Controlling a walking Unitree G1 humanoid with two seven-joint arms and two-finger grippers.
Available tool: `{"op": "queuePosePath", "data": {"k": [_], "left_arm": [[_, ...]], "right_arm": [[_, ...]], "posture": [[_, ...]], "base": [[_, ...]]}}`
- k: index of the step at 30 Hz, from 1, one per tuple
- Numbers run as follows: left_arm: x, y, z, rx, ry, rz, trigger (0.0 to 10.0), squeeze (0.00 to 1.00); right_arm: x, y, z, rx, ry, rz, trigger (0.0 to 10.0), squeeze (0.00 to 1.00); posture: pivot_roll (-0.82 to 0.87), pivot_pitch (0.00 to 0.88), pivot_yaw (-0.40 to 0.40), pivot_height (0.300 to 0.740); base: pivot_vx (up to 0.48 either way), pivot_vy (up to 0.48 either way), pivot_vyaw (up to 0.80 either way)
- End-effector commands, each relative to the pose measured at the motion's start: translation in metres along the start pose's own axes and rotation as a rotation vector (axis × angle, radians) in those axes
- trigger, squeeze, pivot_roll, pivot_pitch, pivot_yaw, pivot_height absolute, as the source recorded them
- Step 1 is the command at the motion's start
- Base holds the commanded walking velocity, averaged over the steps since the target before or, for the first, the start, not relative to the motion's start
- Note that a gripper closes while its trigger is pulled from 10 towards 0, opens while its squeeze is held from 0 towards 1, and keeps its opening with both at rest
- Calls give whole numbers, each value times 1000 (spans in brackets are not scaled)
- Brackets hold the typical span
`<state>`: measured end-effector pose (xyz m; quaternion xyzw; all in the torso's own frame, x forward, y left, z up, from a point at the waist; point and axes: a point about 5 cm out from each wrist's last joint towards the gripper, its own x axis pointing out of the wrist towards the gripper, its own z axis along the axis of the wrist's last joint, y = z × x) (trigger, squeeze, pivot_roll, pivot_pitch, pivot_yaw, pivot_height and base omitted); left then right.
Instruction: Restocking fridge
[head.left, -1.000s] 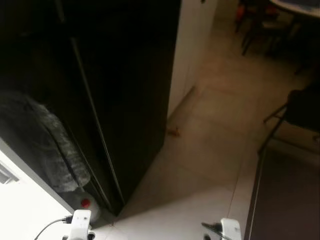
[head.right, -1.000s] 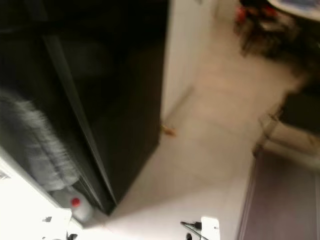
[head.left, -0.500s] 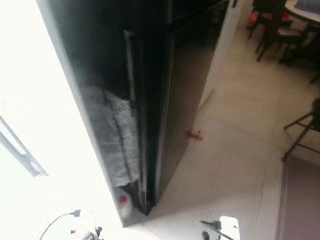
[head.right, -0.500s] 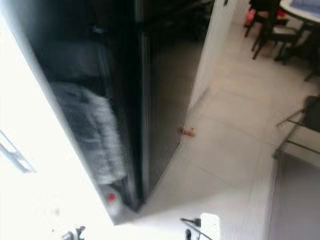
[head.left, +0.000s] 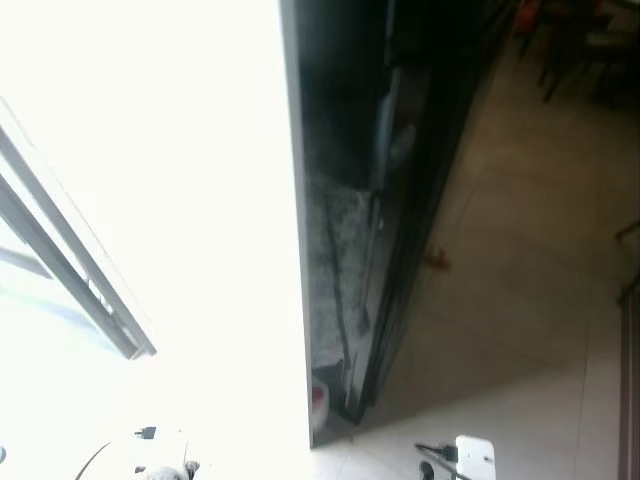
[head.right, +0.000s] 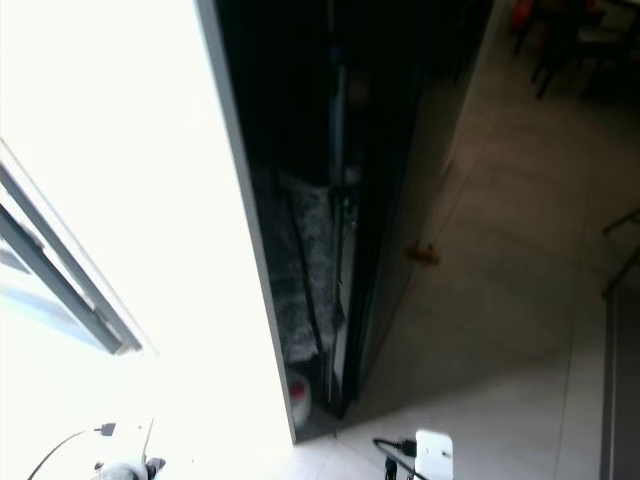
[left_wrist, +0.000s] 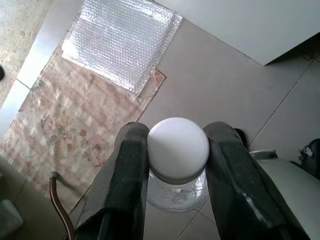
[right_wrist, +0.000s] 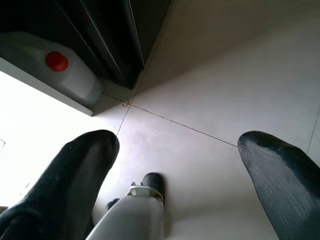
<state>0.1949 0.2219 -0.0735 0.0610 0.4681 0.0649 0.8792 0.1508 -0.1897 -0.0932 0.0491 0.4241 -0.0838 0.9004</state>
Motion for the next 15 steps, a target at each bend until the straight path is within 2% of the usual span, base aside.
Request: {"op": "queuePosePath", "data": {"k": [1,3,10,11,13,15], "left_arm": [[-1,4,-7,8,18,5,10000,0],[-2,4,-15,14,30,7,10000,0],[-4,6,-25,34,43,10,10000,0],[-4,7,-27,36,46,11,10000,0],[-5,9,-29,36,45,11,10000,0],[-6,11,-31,38,46,13,10000,0]], "right_arm": [[1,2,9,19,-59,-13,10000,0],[0,2,11,14,-108,-36,10000,0],[-3,2,16,2,-197,-54,10000,0],[6,-15,70,12,-337,-55,10000,0],[4,-29,124,-48,-525,-90,10000,0],[2,-31,130,-79,-560,-109,10000,0]], "posture": [[-95,0,3,740],[-108,0,11,740],[-127,0,17,740],[-127,0,17,740],[-132,0,20,740],[-139,0,20,740]], "base": [[0,0,0],[0,0,0],[0,0,0],[0,0,0],[0,0,0],[0,0,0]]}}
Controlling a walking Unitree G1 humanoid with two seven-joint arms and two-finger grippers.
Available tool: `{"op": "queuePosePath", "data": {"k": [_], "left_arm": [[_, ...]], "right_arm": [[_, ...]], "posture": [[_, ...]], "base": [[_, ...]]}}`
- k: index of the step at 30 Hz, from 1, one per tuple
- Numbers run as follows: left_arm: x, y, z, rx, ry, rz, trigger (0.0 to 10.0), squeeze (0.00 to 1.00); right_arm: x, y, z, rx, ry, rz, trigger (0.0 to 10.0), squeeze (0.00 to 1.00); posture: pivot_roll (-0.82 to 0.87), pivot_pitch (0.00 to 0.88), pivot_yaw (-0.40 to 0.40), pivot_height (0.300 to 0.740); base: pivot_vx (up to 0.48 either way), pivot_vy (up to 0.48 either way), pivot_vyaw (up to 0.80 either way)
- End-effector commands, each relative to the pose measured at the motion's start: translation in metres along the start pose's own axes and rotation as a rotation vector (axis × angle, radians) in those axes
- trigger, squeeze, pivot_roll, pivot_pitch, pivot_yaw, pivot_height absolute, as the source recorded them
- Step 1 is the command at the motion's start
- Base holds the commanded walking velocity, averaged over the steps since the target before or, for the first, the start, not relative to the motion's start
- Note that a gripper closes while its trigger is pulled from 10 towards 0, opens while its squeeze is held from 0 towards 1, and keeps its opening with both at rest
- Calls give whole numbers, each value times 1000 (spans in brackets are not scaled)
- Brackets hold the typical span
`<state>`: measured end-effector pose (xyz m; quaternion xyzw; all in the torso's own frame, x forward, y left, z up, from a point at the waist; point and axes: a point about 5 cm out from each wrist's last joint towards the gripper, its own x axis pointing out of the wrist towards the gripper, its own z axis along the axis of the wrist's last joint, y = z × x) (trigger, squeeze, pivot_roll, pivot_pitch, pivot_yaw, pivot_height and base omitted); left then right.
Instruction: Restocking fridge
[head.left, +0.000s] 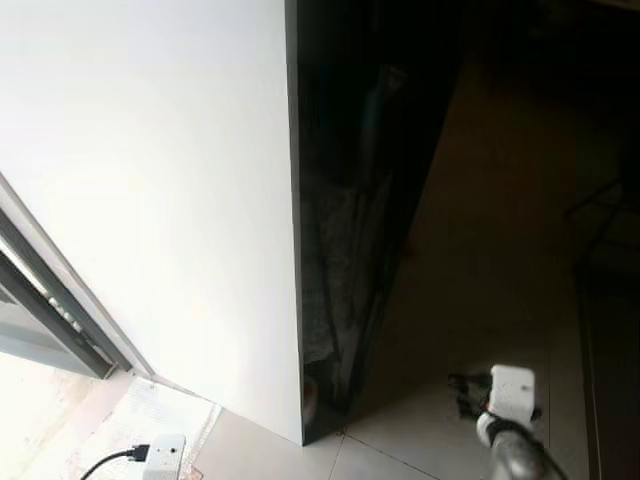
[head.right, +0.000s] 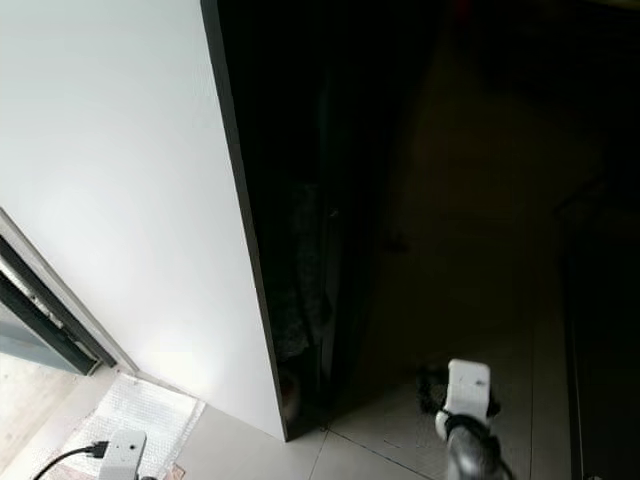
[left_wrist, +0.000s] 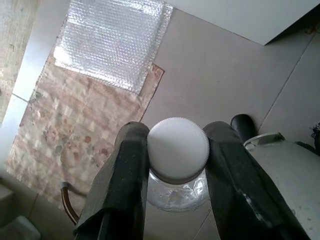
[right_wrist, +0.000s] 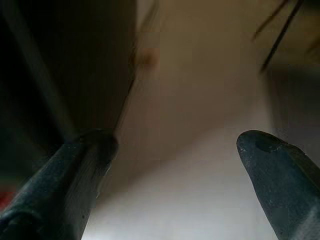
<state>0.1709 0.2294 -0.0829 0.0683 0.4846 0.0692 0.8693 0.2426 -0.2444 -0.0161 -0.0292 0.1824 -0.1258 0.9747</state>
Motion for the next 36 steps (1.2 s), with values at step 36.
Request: {"op": "queuePosePath", "data": {"k": [36], "left_arm": [[-2,9,-12,-24,16,37,10000,0]], "right_arm": [[-23,115,133,65,-496,414,10000,0]], "posture": [[-124,0,-43,740]], "base": [[0,0,0]]}}
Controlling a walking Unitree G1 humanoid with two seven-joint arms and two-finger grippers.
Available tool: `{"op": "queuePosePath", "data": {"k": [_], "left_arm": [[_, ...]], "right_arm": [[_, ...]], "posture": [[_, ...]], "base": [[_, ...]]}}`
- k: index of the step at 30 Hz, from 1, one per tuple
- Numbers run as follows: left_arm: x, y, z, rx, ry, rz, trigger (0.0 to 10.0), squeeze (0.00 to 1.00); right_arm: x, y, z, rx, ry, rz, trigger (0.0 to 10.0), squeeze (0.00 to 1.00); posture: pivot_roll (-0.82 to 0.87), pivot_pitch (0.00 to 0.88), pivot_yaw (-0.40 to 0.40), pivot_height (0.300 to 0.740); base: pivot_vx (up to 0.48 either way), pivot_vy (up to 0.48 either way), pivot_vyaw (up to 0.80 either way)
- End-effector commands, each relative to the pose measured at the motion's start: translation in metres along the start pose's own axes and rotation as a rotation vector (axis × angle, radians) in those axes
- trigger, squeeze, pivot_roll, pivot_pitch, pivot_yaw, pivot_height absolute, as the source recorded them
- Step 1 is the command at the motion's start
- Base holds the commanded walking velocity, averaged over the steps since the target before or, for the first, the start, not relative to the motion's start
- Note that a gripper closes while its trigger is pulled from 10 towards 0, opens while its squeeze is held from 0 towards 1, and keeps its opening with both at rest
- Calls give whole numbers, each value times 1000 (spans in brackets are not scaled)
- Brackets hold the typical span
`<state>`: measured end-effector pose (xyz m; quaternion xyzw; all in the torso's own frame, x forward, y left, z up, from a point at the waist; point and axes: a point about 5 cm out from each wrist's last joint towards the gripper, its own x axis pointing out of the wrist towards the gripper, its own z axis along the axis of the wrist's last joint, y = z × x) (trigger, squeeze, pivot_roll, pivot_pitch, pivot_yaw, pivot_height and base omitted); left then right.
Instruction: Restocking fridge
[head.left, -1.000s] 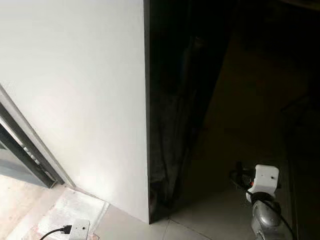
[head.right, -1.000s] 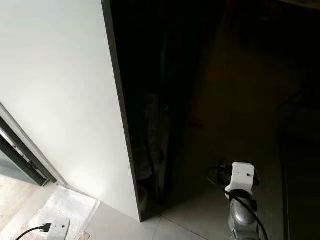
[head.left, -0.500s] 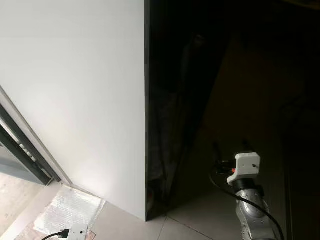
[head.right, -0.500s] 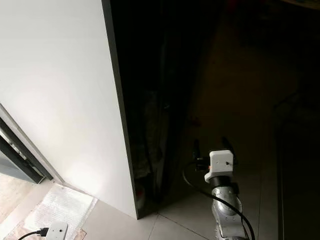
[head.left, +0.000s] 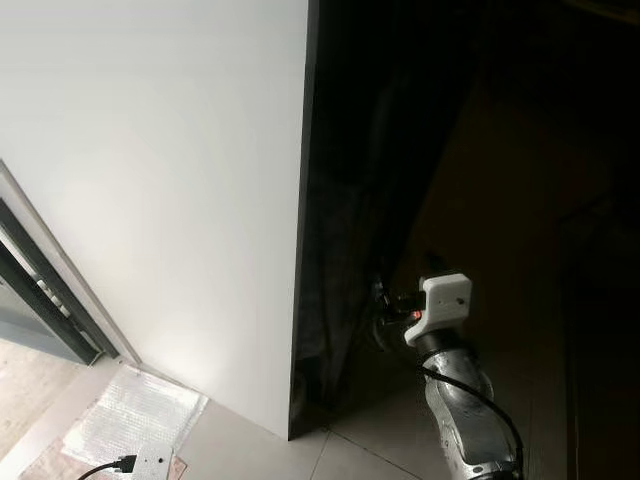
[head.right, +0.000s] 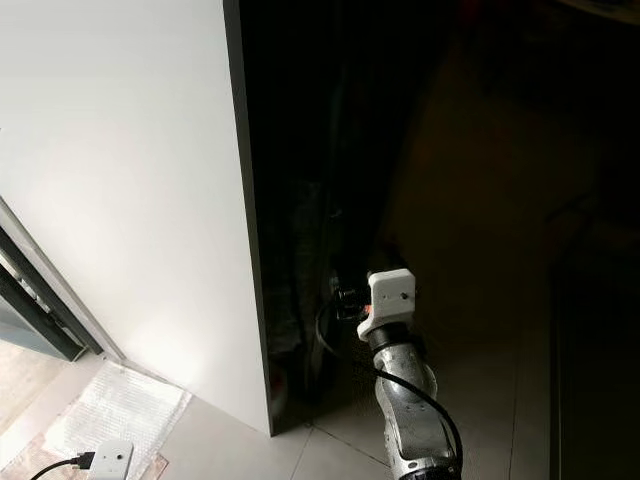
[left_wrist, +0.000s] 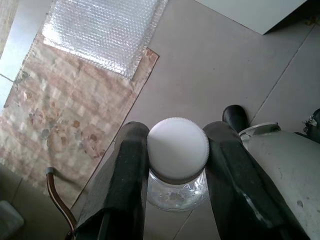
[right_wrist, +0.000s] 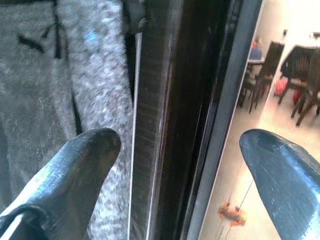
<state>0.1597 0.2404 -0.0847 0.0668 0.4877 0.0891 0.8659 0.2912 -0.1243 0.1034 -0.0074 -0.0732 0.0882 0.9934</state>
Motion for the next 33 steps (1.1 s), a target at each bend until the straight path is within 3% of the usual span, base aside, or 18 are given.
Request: {"op": "queuePosePath", "data": {"k": [1,7,10,21,33], "left_arm": [[0,-2,0,-3,3,4,10000,0],[0,-4,2,-6,-3,4,10000,0],[1,-4,3,-7,-3,3,10000,0],[1,-8,4,-7,-8,-6,10000,0],[1,-19,8,-7,-19,-17,10000,0]], "right_arm": [[8,-2,0,53,24,-23,10000,0],[29,1,9,40,13,-11,10000,0],[40,3,13,80,12,10,10000,0],[56,15,19,66,-6,67,10000,0],[65,-2,23,24,-22,-12,10000,0]], "posture": [[-124,0,-43,740],[-115,0,-40,740],[-117,0,-39,740],[-116,0,-40,740],[-112,0,-44,740]], "base": [[0,0,0],[0,0,0],[0,0,0],[0,0,0],[0,0,0]]}}
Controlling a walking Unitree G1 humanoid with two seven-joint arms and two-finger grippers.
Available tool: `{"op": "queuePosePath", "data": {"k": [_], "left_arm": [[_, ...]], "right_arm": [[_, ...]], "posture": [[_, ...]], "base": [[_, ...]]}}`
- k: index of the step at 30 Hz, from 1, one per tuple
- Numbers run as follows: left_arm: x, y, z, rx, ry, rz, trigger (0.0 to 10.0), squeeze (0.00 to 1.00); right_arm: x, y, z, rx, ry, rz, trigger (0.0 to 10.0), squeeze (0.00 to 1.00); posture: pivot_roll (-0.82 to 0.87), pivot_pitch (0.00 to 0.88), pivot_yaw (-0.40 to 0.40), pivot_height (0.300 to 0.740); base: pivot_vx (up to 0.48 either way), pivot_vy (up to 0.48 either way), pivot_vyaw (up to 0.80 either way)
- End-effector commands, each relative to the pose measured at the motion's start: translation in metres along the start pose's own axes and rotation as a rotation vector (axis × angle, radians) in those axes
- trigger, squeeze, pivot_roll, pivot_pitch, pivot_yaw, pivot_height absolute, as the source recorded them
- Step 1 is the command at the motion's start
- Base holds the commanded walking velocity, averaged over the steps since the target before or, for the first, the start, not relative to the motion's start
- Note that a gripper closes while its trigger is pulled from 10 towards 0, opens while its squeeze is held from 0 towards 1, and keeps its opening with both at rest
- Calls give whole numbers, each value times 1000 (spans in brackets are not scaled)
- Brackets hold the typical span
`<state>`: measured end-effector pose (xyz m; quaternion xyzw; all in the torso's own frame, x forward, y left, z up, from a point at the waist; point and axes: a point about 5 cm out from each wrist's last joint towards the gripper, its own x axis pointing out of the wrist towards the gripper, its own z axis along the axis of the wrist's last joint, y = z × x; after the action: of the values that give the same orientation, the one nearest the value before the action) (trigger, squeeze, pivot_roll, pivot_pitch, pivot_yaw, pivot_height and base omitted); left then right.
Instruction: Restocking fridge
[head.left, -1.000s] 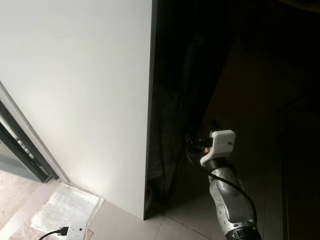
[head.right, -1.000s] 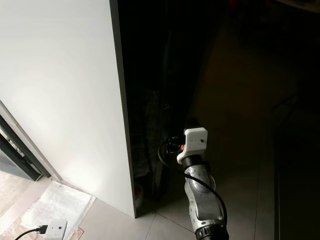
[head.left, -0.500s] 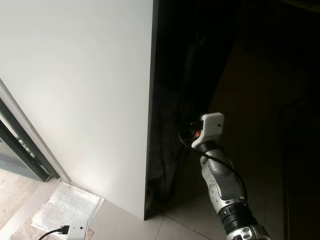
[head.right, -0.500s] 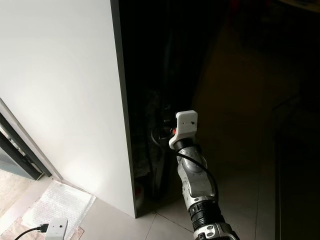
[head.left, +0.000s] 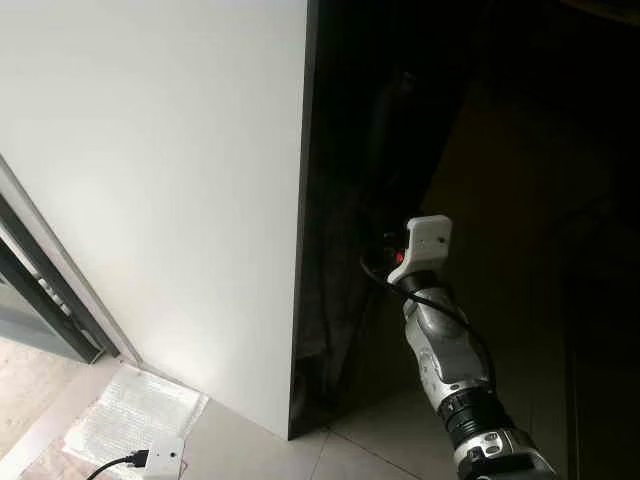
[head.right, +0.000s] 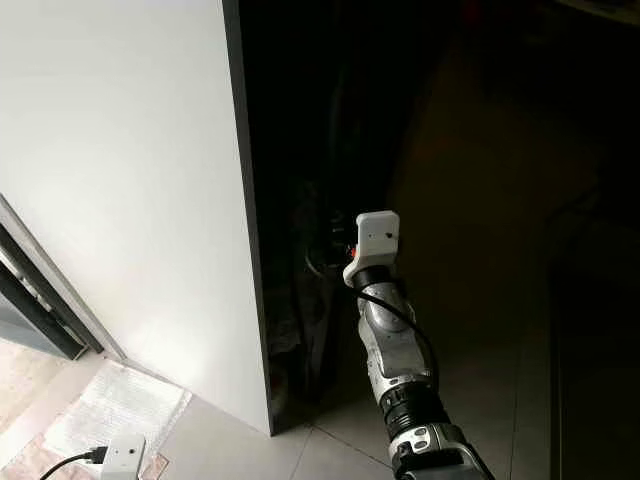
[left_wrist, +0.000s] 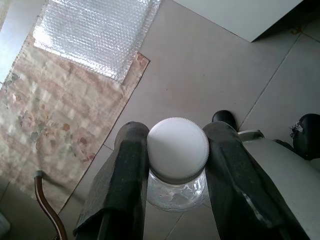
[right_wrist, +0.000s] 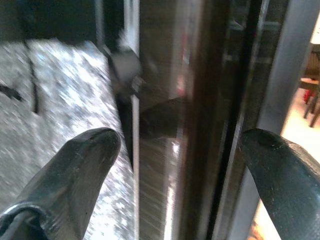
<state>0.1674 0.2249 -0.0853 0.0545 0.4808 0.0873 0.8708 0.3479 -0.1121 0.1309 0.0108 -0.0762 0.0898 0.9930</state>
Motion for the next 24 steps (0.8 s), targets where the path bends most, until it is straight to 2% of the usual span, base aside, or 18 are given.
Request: {"op": "queuePosePath", "data": {"k": [1,11,15,16,18,23,24], "left_arm": [[0,-4,1,14,-4,-2,10000,0],[0,-2,0,14,-3,-6,10000,0],[-1,3,-4,14,4,-1,10000,0],[-1,3,-4,14,4,-1,10000,0],[-1,4,-6,15,7,1,10000,0],[-1,4,-7,18,10,-1,10000,0],[-1,3,-6,21,11,-4,10000,0]], "right_arm": [[4,-4,4,-12,-13,-12,10000,0],[3,-24,7,-37,-30,-93,10000,0],[-3,-43,6,-54,-28,-162,10000,0],[-3,-43,6,-54,-28,-162,10000,0],[-9,-62,7,-79,-31,-227,10000,0],[-19,-85,7,-102,-29,-315,10000,0],[-27,-96,5,-107,-21,-366,10000,0]], "posture": [[-112,0,-44,740],[-116,0,-42,740],[-117,0,-40,740],[-117,0,-40,740],[-119,0,-40,740],[-126,0,-39,740],[-127,0,-39,740]], "base": [[0,0,0],[0,0,0],[0,0,0],[0,0,0],[0,0,0],[0,0,0],[0,0,0]]}}
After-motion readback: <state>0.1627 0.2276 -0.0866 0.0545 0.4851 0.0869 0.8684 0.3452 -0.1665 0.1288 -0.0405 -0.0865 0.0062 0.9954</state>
